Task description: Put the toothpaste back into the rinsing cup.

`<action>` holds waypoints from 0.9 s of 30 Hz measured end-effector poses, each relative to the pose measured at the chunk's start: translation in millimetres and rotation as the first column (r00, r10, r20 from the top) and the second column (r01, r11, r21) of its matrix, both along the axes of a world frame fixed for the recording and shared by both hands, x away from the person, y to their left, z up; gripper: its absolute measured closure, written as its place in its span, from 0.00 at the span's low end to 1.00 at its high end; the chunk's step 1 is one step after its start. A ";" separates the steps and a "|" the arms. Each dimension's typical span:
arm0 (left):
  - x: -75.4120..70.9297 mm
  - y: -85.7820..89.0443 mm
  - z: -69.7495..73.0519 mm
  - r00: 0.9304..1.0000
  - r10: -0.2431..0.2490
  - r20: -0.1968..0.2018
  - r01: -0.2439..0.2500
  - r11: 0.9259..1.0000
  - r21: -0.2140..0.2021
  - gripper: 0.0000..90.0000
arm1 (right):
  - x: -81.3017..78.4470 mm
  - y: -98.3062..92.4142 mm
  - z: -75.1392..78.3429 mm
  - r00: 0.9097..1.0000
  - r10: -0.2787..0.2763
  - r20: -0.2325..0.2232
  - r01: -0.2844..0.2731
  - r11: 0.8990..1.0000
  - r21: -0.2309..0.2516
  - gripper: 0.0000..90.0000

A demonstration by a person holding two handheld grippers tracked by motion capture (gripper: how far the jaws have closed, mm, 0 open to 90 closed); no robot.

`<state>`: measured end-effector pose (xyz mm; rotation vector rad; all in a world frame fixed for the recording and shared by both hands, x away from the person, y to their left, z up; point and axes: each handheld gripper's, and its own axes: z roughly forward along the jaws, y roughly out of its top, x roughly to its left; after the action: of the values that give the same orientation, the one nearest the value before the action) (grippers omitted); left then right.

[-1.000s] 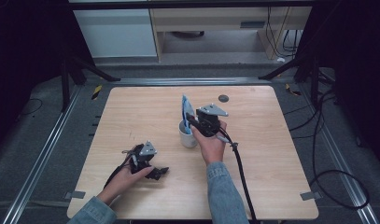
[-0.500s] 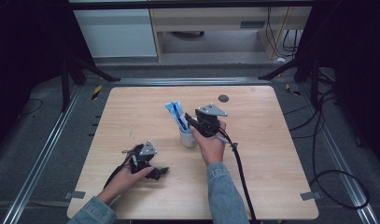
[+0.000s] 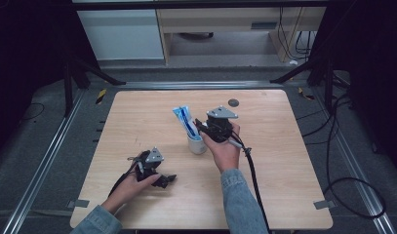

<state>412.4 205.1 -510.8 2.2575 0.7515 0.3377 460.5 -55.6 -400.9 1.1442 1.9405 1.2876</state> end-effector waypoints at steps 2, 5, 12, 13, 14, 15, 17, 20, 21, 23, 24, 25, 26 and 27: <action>0.0 0.0 0.0 1.000 0.000 0.000 0.000 1.000 0.000 0.00 | -0.7 -1.0 2.0 1.000 0.000 -0.009 -0.001 1.000 -0.012 0.49; 0.1 0.1 0.1 1.000 -0.001 0.001 0.001 1.000 0.001 0.00 | -1.0 -2.8 6.2 1.000 -0.002 -0.026 0.000 0.999 -0.049 0.41; 0.4 0.2 0.1 1.000 -0.003 0.003 0.003 1.000 0.003 0.00 | -1.5 -7.6 15.9 0.996 -0.009 -0.086 -0.002 0.991 -0.130 0.20; 0.5 0.2 0.2 1.000 -0.003 0.003 0.003 1.000 0.003 0.00 | -2.0 -9.1 17.1 0.996 -0.015 -0.091 0.002 0.989 -0.145 0.18; 0.4 0.2 0.2 1.000 -0.003 0.003 0.003 1.000 0.003 0.00 | -2.4 -10.9 18.0 0.994 -0.023 -0.105 0.007 0.988 -0.155 0.14; 0.4 0.2 0.2 1.000 -0.003 0.003 0.003 1.000 0.003 0.00 | -2.5 -12.6 18.4 0.993 -0.019 -0.113 0.000 0.987 -0.162 0.13; 0.5 0.2 0.2 1.000 -0.003 0.003 0.003 1.000 0.003 0.00 | -3.6 -16.2 18.8 0.993 -0.018 -0.118 -0.004 0.983 -0.184 0.10; 0.4 0.2 0.1 1.000 -0.003 0.003 0.003 1.000 0.003 0.00 | -7.1 -25.0 18.6 0.992 -0.028 -0.123 0.000 0.975 -0.222 0.08; 0.4 0.2 0.1 1.000 -0.003 0.003 0.003 1.000 0.003 0.00 | -8.7 -29.3 18.4 0.992 -0.028 -0.124 -0.001 0.974 -0.228 0.08; 0.4 0.2 0.1 1.000 -0.003 0.003 0.003 1.000 0.003 0.00 | -11.4 -36.2 18.2 0.991 -0.039 -0.129 0.007 0.971 -0.239 0.09; 0.4 0.2 0.1 1.000 -0.003 0.003 0.003 1.000 0.003 0.00 | -12.7 -39.7 18.4 0.991 -0.043 -0.130 0.010 0.970 -0.242 0.09; 0.2 0.1 0.1 1.000 -0.001 0.002 0.001 1.000 0.002 0.00 | -13.7 -43.7 18.7 0.991 -0.047 -0.127 0.014 0.968 -0.252 0.10; 0.1 -0.1 0.0 1.000 0.000 0.001 0.000 1.000 0.000 0.00 | -14.8 -46.4 18.9 0.990 -0.056 -0.128 0.022 0.966 -0.258 0.11; 0.1 -0.1 0.0 1.000 0.000 0.000 0.000 1.000 0.000 0.00 | -16.3 -51.7 18.9 0.990 -0.065 -0.127 0.029 0.963 -0.268 0.12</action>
<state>412.5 205.0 -510.8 2.2574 0.7515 0.3377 444.1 -107.2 -382.0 1.1566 2.0945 0.9103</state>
